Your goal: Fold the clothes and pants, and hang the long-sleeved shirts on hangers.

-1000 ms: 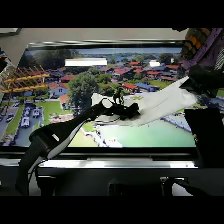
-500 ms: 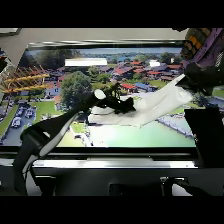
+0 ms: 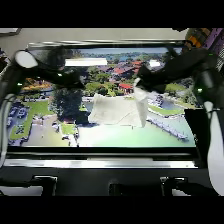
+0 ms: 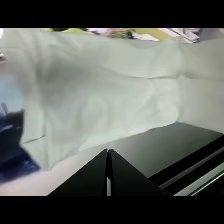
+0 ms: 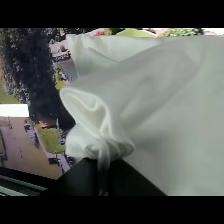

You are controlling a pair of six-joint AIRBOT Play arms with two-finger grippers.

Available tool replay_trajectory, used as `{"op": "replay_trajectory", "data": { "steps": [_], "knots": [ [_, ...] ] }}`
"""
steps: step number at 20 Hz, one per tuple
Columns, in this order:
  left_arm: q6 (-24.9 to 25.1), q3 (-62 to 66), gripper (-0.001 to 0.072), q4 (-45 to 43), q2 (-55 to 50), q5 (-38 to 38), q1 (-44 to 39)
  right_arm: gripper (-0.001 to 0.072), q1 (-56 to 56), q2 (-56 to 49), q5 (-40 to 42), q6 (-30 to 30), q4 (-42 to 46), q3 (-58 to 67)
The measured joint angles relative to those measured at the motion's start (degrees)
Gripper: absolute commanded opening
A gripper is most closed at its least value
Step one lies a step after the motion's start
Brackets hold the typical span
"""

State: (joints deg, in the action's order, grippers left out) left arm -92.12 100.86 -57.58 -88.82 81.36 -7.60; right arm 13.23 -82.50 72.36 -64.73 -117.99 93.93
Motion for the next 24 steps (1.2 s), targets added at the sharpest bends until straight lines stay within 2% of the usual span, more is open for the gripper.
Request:
{"op": "replay_trajectory", "data": {
  "steps": [4, 9, 15, 16, 18, 19, 22, 23, 24],
  "knots": [
    [0.02, 0.02, 0.0018, -5.88, 6.86, 5.18, 7.15, 0.0033, 7.82, -6.25, -8.55, 2.91, 0.17, -0.02],
    [0.48, 0.02, 0.0017, -8.92, 10.32, 7.15, 12.20, 0.0033, 13.66, -13.77, -18.05, 4.85, -0.09, -0.02],
    [0.70, 0.00, 0.0018, -10.19, 11.10, 7.65, 14.34, 0.0039, 16.68, -20.35, -22.08, 5.44, -0.81, -0.02],
    [0.72, 0.00, 0.0018, -10.25, 11.13, 7.67, 14.43, 0.0100, 16.96, -21.16, -22.47, 5.46, -1.05, -0.02],
    [0.79, 0.00, 0.0018, -10.34, 11.19, 7.72, 14.62, 0.0306, 17.51, -22.34, -23.37, 5.66, -1.55, -0.02],
    [0.81, 0.00, 0.0018, -10.40, 11.19, 7.74, 14.64, 0.0377, 17.68, -22.60, -23.89, 5.66, -2.03, -0.02],
    [0.83, 0.00, 0.0018, -10.47, 11.19, 7.80, 14.69, 0.0382, 17.86, -22.23, -23.91, 5.14, -4.39, -0.02],
    [0.83, 0.00, 0.0018, -10.49, 11.19, 7.80, 14.71, 0.0402, 17.81, -21.27, -23.04, 4.28, -5.07, -0.02],
    [0.83, 0.00, 0.0018, -10.51, 11.19, 7.80, 14.73, 0.0476, 17.44, -20.02, -22.03, 3.32, -5.49, -0.02]
  ]
}}
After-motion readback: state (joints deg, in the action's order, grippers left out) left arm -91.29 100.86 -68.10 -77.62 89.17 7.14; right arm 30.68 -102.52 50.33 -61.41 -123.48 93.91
